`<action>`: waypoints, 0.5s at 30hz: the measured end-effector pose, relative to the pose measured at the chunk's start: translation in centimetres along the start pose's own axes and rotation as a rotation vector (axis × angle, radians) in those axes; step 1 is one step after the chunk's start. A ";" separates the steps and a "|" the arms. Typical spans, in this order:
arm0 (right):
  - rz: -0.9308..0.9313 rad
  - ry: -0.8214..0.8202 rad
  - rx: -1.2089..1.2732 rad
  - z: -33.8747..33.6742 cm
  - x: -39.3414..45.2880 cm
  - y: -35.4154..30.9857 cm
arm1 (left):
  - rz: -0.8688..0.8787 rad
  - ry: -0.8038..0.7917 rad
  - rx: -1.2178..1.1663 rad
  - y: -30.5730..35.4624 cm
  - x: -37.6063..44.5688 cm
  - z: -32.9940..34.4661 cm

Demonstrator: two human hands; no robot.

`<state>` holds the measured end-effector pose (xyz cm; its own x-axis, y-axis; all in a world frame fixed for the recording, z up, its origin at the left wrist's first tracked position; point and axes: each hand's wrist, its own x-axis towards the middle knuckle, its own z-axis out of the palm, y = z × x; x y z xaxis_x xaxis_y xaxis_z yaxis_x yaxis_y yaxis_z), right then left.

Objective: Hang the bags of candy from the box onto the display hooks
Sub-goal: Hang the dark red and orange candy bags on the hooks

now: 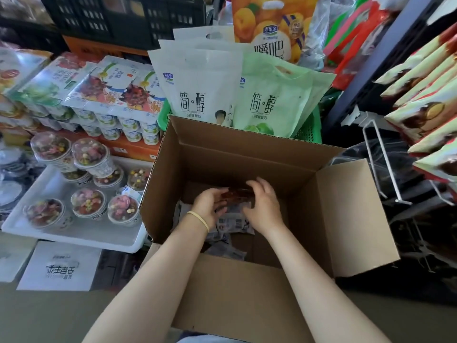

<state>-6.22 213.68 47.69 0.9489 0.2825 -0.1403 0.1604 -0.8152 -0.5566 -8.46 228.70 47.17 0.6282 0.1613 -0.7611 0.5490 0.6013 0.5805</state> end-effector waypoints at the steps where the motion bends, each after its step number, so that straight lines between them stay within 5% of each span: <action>1: -0.051 -0.024 -0.100 -0.2 0.1 -0.2 | 0.027 -0.024 0.046 0.2 -0.7 0.4; 4: -0.044 -0.140 -0.203 -0.5 0.2 -0.7 | 0.094 -0.103 0.180 1.2 -3.5 1.6; 8: 0.080 -0.067 0.156 -1.9 -0.2 -0.4 | 0.230 -0.211 0.269 2.4 -5.8 2.3; 12: 0.268 0.169 0.619 -4.3 -1.5 -0.4 | 0.365 0.063 0.224 2.1 -5.3 1.7; 15: 0.373 0.300 0.893 -6.4 -2.6 -1.3 | 0.287 0.152 0.183 1.3 -4.8 1.6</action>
<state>-7.12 210.75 54.00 0.9458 -0.1516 -0.2870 -0.3052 -0.1143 -0.9454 -9.89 227.42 52.08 0.6894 0.4258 -0.5859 0.4601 0.3672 0.8083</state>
